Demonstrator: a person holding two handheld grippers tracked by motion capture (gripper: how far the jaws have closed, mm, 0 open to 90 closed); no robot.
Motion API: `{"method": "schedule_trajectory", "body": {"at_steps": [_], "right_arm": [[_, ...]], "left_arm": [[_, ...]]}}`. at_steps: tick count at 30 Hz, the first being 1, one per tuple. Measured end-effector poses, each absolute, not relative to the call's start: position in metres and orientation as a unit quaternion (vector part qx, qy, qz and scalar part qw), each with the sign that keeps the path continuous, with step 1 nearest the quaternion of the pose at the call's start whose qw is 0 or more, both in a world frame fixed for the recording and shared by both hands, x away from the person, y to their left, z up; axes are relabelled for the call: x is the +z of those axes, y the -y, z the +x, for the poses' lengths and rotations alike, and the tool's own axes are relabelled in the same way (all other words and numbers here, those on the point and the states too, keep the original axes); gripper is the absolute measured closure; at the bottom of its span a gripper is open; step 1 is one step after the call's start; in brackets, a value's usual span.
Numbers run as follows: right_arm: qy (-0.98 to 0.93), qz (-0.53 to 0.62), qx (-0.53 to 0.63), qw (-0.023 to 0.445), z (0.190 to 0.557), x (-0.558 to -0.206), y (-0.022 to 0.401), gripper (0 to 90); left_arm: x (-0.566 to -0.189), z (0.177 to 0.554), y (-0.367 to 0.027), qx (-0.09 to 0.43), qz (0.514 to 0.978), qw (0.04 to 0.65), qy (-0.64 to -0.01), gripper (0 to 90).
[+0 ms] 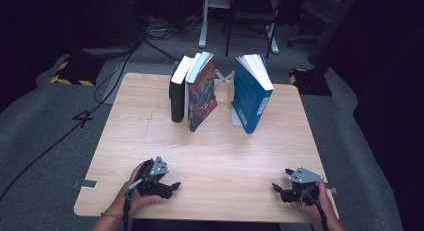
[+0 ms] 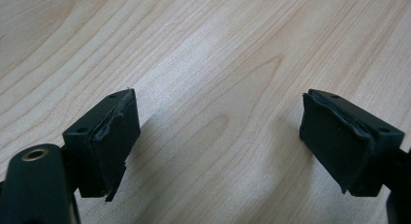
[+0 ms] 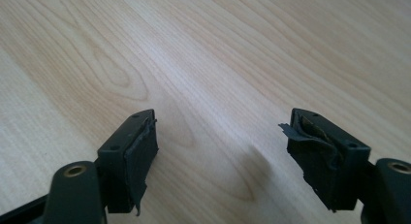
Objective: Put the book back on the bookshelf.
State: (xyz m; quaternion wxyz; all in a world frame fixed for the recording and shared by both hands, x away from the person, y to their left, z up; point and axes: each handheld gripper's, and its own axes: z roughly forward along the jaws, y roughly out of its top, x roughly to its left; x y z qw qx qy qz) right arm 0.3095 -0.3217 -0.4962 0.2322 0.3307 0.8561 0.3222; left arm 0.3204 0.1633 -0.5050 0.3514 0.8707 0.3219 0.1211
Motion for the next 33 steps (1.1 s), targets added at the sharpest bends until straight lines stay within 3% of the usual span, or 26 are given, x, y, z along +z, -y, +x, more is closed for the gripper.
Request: {"method": "schedule_trajectory", "body": {"at_steps": [16,33], "right_arm": [[-0.818,0.410,0.360,0.183,0.301,-0.505,0.365,18.1],[-0.817,0.411,0.360,0.184,0.300,-0.505,0.367,17.6]], "left_arm": [[-0.505,0.321,-0.163,0.122,0.870,0.352,-0.322,14.8],[-0.505,0.321,-0.163,0.123,0.870,0.352,-0.324,14.8]]}}
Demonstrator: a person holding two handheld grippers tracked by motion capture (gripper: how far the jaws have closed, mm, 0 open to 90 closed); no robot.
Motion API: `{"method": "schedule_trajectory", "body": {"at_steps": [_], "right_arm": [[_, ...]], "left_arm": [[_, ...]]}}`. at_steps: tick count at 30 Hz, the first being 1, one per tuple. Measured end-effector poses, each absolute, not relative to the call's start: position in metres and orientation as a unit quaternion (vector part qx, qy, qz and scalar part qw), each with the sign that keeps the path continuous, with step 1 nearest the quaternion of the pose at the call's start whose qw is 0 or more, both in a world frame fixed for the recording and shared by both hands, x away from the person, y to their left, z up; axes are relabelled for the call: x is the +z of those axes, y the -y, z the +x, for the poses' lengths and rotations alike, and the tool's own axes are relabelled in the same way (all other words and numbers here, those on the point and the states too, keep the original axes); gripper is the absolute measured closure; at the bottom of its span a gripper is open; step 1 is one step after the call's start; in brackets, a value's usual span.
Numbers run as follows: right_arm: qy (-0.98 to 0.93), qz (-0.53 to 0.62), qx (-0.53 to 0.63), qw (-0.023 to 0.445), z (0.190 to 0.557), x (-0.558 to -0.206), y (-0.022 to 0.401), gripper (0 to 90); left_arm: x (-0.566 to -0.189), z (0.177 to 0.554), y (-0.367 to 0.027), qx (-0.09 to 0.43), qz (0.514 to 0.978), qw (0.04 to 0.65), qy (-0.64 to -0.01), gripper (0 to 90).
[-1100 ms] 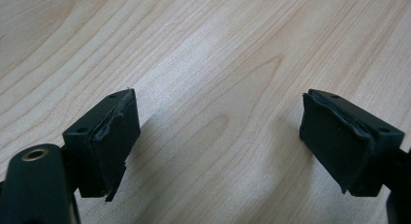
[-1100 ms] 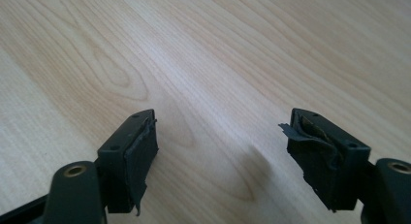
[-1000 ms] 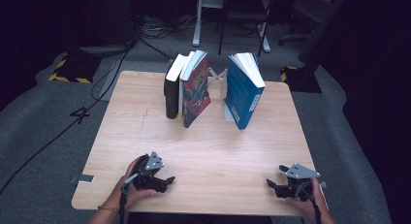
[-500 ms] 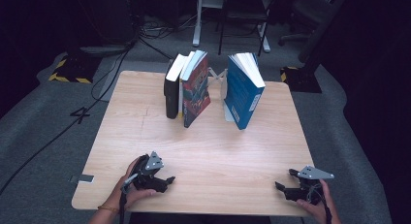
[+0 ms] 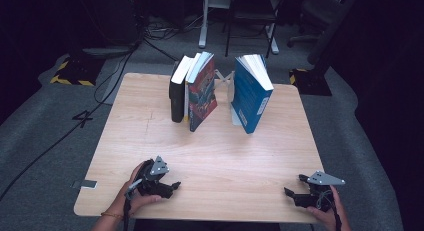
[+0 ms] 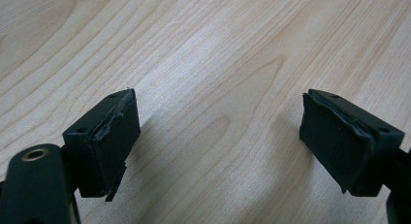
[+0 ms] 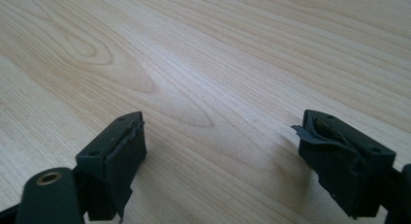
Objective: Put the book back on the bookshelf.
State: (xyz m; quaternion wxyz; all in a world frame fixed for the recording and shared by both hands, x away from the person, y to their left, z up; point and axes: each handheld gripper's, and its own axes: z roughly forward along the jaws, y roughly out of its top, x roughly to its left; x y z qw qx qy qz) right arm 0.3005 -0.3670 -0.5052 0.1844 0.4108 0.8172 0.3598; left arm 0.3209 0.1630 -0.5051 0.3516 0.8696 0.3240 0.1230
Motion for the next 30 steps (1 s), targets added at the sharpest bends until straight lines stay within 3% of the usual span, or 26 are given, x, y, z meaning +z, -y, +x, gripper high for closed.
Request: {"method": "schedule_trajectory", "body": {"at_steps": [30], "right_arm": [[-0.814,0.418,0.358,0.187,0.3029,-0.5052,0.3686,17.4]], "left_arm": [[-0.5051,0.3224,-0.1631,0.118,0.871,0.352,-0.322,14.5]]}}
